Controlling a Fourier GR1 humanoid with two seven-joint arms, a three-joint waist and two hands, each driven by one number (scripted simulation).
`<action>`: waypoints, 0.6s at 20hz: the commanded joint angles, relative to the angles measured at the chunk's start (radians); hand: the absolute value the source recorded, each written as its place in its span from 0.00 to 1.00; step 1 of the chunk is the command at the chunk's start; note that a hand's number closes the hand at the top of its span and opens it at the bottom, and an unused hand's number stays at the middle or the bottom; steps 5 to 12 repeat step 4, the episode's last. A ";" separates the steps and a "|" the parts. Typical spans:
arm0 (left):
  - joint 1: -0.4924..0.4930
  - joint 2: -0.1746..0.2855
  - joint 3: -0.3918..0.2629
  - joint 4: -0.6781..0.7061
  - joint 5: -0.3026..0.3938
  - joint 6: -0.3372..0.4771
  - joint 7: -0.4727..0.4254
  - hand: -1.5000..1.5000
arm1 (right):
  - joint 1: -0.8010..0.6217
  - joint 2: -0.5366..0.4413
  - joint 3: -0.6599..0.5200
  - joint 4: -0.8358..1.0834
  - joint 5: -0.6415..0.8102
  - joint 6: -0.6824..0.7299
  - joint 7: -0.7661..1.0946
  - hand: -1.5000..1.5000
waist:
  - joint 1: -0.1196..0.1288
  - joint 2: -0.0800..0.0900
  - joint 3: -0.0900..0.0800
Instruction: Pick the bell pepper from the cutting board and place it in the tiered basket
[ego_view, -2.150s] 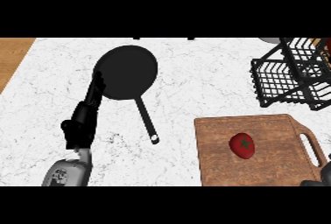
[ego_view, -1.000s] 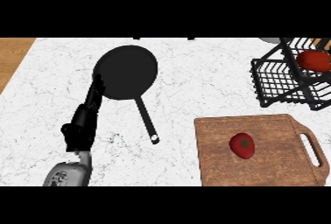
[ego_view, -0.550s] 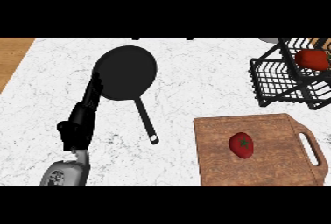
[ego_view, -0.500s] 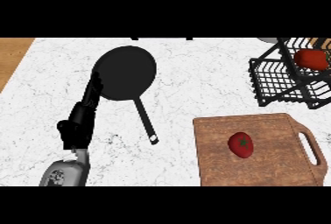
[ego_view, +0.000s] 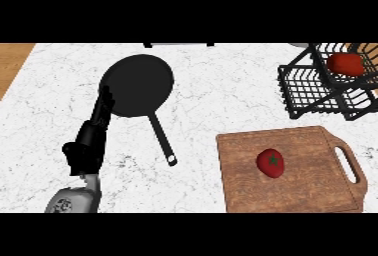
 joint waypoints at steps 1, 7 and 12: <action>0.006 0.005 0.008 0.003 0.011 -0.010 0.004 0.50 | 0.186 -0.057 -0.184 -0.006 -0.140 0.111 -0.118 0.00 | -0.010 0.000 0.001; 0.012 0.003 -0.002 -0.023 0.003 -0.006 0.022 0.50 | 0.291 -0.137 -0.293 0.065 -0.222 0.220 -0.167 0.00 | -0.005 0.000 0.001; 0.012 0.003 -0.002 -0.023 0.003 -0.006 0.022 0.50 | 0.291 -0.137 -0.293 0.065 -0.222 0.220 -0.167 0.00 | -0.005 0.000 0.001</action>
